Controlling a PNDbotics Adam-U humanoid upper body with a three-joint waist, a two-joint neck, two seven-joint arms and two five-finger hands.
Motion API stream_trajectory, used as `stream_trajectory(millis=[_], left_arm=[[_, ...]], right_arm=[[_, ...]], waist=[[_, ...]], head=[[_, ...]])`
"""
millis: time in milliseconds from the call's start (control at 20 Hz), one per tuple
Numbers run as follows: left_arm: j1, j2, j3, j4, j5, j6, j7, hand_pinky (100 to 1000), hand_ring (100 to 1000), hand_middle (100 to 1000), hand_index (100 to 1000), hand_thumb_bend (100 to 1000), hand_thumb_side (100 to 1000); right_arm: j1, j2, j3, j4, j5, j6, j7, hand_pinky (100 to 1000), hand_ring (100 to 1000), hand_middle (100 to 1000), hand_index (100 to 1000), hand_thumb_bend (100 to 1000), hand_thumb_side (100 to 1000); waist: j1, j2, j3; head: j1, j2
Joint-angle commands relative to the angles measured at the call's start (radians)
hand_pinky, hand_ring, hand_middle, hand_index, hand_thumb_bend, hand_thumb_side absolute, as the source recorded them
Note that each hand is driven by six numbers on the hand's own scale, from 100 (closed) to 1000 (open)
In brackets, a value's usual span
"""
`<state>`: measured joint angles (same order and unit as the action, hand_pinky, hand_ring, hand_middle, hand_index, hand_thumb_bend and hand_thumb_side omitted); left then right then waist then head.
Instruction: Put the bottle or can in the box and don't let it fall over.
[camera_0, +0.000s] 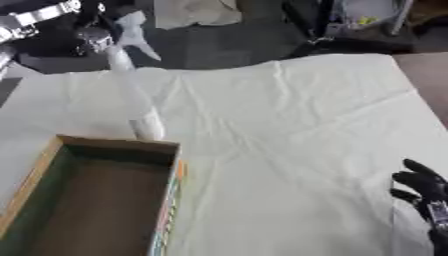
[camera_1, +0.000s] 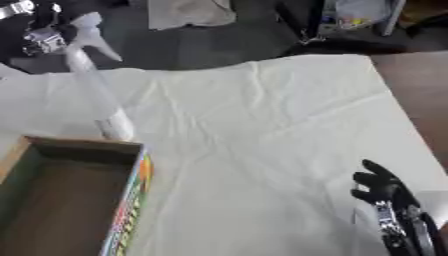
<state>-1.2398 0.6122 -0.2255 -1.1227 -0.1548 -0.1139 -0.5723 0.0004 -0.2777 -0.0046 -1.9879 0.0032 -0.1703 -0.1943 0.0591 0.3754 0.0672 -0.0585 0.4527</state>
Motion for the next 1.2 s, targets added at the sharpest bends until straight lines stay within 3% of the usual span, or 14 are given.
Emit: stream_trajectory(millis=[50,500,1200], left_arm=[[-0.020,0.017,0.007,-0.008,-0.004,-0.001,0.012,932,705,735,756,100,527],[-0.018,0.015,0.006,-0.003,0.000,0.012,0.034,927,684,695,736,100,436],[-0.018,0.011,0.004,-0.002,0.008,0.023,0.047,896,602,588,663,100,396]], right_arm=[[-0.005,-0.006,0.001,-0.012,-0.005,0.003,0.000,772,848,896,744,100,818],[-0.007,-0.002,0.001,-0.012,-0.008,0.010,0.001,771,846,894,744,100,822],[-0.008,0.003,0.002,-0.012,-0.009,0.018,0.004,770,845,893,743,100,829]], waist=[[-0.001,-0.017,-0.001],[-0.001,-0.018,-0.001],[-0.001,-0.017,-0.001]], head=[[0.000,-0.012],[-0.003,-0.015],[-0.006,-0.015]])
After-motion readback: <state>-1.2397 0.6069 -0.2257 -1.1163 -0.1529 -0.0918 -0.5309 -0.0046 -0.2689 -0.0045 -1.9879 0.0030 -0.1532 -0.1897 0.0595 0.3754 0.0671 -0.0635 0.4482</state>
